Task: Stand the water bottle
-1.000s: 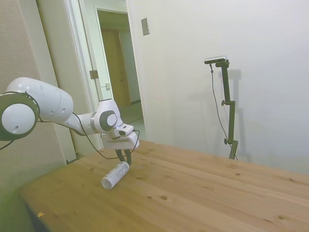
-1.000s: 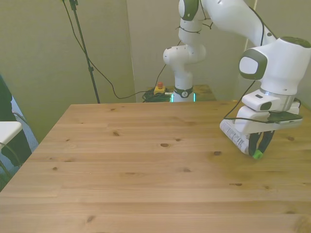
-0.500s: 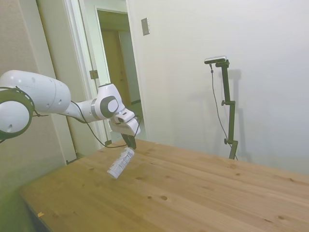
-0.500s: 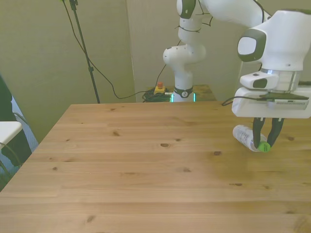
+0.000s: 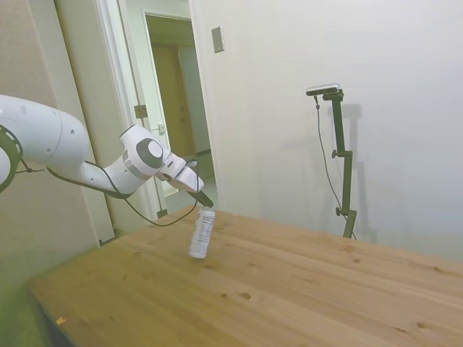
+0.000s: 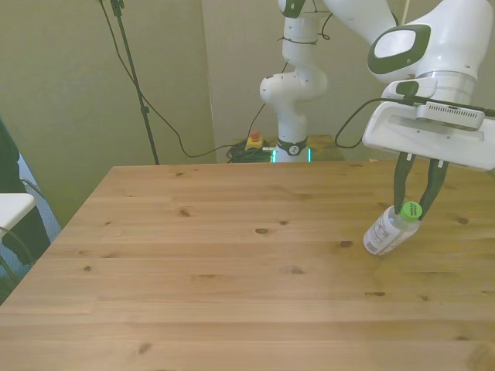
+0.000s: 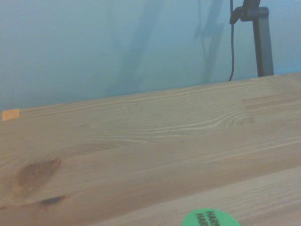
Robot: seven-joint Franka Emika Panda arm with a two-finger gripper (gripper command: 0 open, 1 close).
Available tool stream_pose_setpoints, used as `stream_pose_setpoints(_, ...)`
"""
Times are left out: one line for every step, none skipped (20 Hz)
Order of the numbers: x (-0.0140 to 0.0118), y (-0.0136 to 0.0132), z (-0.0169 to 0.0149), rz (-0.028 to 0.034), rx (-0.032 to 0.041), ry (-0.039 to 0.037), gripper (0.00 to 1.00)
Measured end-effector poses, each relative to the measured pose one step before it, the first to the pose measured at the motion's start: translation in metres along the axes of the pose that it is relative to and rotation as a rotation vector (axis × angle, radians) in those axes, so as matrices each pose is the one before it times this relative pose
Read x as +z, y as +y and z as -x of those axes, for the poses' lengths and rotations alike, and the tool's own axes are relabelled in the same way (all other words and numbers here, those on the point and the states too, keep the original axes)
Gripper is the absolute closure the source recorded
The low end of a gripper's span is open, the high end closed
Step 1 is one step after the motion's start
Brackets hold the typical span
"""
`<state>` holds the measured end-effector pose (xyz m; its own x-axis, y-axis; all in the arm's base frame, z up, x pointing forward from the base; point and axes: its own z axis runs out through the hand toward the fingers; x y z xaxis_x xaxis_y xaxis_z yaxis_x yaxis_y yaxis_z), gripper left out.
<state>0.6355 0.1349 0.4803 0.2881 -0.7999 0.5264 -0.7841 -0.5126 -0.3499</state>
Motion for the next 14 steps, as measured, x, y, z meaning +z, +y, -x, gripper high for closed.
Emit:
stream_pose_setpoints(-0.0028, -0.00059, 0.00044, -0.01634, 0.0052, 0.00658, 1.0)
stream_pose_setpoints(-0.0035, 0.00002, -0.0002, -0.01647, -0.00067, 0.01117, 1.0)
stream_pose_setpoints(-0.00369, 0.00036, -0.00049, -0.01952, 0.00479, 0.02146, 1.0)
stream_pose_setpoints(-0.00294, 0.00093, -0.00059, -0.0157, 0.00756, 0.02433, 1.0)
stream_pose_setpoints(-0.00239, 0.00167, -0.00048, -0.01594, 0.00611, 0.02725, 1.0)
stream_pose_setpoints(-0.00084, 0.00284, 0.00109, -0.01116, 0.00565, 0.02209, 1.0)
stream_pose_setpoints(-0.00088, 0.00312, 0.00165, -0.01058, 0.00611, 0.01565, 1.0)
stream_pose_setpoints(0.00025, 0.00373, 0.00143, -0.01159, 0.007, 0.01821, 1.0)
stream_pose_setpoints(-0.00069, 0.0039, 0.00117, -0.01236, 0.0078, 0.02108, 1.0)
stream_pose_setpoints(0.00039, 0.005, 0.00055, -0.0099, 0.01049, 0.02208, 1.0)
stream_pose_setpoints(0.00028, 0.00555, 0.00016, -0.00788, 0.00821, 0.02007, 1.0)
stream_pose_setpoints(0.00048, 0.00591, -0.00032, -0.00613, 0.00882, 0.02018, 1.0)
stream_pose_setpoints(0.00076, 0.00638, 0.0005, -0.00509, 0.00696, 0.01718, 1.0)
stream_pose_setpoints(0.00077, 0.00686, 0.00142, -0.00365, 0.00808, 0.01397, 1.0)
